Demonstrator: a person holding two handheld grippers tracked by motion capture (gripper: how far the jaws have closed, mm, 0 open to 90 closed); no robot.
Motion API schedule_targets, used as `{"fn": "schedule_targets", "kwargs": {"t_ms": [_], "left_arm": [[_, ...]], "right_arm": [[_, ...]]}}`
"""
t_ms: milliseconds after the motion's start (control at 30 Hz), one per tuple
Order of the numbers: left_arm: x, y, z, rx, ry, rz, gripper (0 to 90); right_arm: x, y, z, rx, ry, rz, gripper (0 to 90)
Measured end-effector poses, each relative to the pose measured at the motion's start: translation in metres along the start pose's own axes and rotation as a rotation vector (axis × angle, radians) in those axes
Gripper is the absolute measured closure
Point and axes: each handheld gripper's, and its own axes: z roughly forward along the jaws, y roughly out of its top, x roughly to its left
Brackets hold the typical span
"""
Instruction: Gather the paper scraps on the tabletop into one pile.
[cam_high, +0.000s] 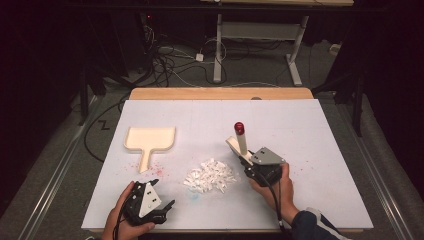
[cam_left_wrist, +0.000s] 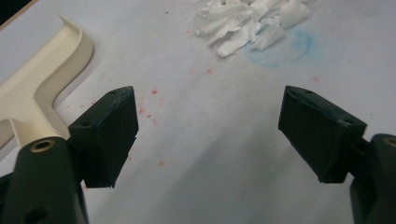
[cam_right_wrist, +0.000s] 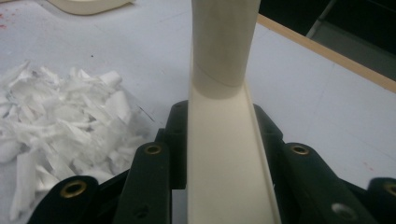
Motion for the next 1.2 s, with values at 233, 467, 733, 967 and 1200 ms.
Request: {"fn": "schedule_targets", "kwargs": {"t_ms": [233, 467, 733, 967, 1200], "left_arm": [[0.000, 0.000, 0.000, 0.001, -0.001, 0.000, 18.9], [0.000, 0.000, 0.001, 0.004, -0.001, 0.005, 19.0], [0.000, 0.000, -0.001, 0.000, 0.000, 0.005, 19.0], [0.000, 0.000, -0.002, -0.003, 0.004, 0.005, 19.0], [0.000, 0.000, -0.001, 0.000, -0.001, 0.009, 18.9]], "right_arm": [[0.034, 0.007, 0.013, -0.042, 0.041, 0.013, 67.6], [0.055, 0.014, 0.017, -0.094, 0.101, 0.032, 67.7], [0.041, 0.018, 0.011, -0.117, 0.104, 0.058, 67.9], [-0.002, 0.016, -0.001, -0.166, 0.070, 0.116, 68.0], [-0.034, 0.011, 0.004, -0.158, -0.024, 0.116, 67.9]]}}
